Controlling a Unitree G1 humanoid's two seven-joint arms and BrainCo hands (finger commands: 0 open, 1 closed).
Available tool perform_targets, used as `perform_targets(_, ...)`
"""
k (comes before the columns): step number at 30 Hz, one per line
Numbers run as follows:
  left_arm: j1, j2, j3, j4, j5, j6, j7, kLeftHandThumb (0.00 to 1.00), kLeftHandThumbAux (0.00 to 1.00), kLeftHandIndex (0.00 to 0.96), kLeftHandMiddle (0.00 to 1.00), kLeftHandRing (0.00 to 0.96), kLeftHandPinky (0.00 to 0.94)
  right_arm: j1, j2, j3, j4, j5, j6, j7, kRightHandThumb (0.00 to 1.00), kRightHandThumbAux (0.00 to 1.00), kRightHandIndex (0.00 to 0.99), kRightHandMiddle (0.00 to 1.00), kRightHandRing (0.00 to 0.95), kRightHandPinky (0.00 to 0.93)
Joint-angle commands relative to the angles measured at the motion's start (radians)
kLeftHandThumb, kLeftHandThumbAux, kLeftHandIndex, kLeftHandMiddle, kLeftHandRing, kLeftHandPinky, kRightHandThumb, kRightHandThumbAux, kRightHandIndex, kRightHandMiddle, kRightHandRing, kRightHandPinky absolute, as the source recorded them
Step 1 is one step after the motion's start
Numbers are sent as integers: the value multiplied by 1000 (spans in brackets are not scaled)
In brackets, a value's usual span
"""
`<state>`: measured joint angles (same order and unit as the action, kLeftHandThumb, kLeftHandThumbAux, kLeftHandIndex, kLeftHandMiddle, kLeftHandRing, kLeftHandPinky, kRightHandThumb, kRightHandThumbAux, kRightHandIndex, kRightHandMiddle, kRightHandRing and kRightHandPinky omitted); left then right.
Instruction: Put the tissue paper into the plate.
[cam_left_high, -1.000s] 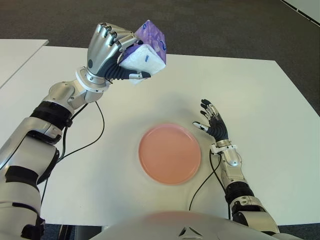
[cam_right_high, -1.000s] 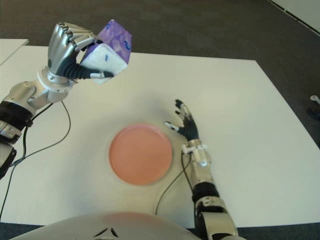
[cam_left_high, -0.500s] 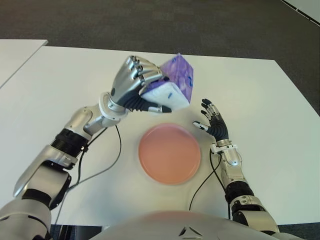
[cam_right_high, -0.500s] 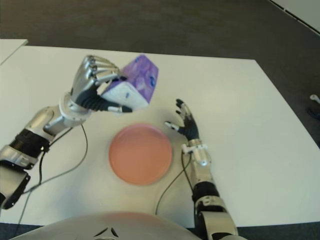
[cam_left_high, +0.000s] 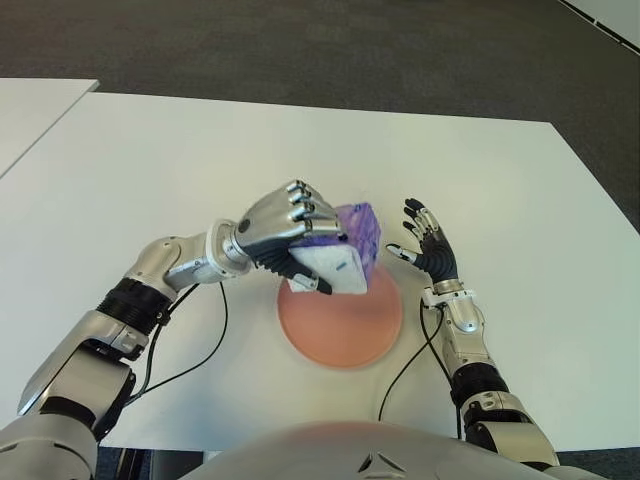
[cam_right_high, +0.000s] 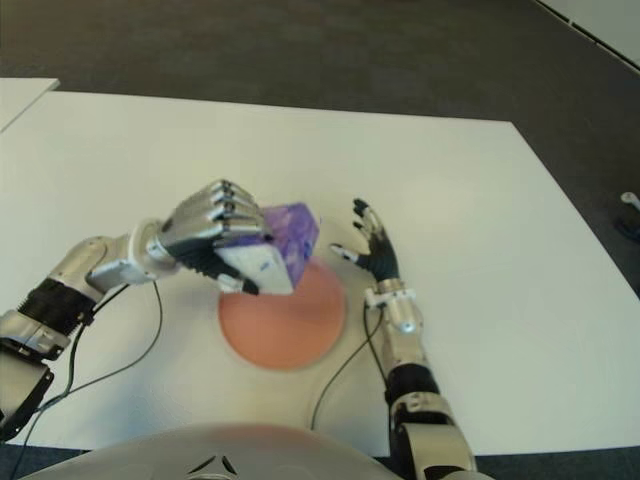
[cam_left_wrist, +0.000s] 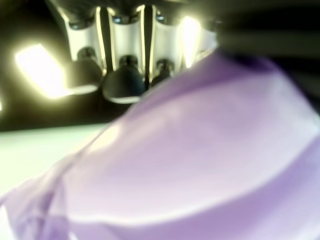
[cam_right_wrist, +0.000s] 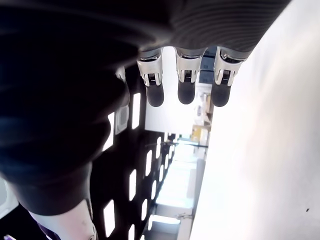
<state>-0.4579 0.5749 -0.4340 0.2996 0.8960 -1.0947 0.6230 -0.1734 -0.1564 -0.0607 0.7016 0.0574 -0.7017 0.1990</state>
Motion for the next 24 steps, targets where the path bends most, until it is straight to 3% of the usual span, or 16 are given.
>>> perform_targets(1, 0, 2, -16, 13, 24, 15, -95, 724, 700, 443, 852, 838, 829, 104, 23, 5, 87, -18, 1, -10, 0, 814, 0, 0, 0, 0)
perform_targets(5, 17, 23, -25, -5, 65, 64, -179, 724, 700, 443, 849, 837, 829, 105, 27, 5, 83, -22, 6, -24, 0, 810, 0, 0, 0, 0)
perform_targets(12, 70, 25, -76, -1, 248, 168, -120, 722, 701, 443, 848, 837, 830, 103, 27, 7, 92, -28, -13, -41, 0, 797, 0, 0, 0, 0)
perform_targets(24, 61, 73, -69, -110, 177, 216, -318, 719, 701, 443, 834, 825, 825, 102, 25, 11, 90, -26, -16, -35, 0, 812, 0, 0, 0, 0)
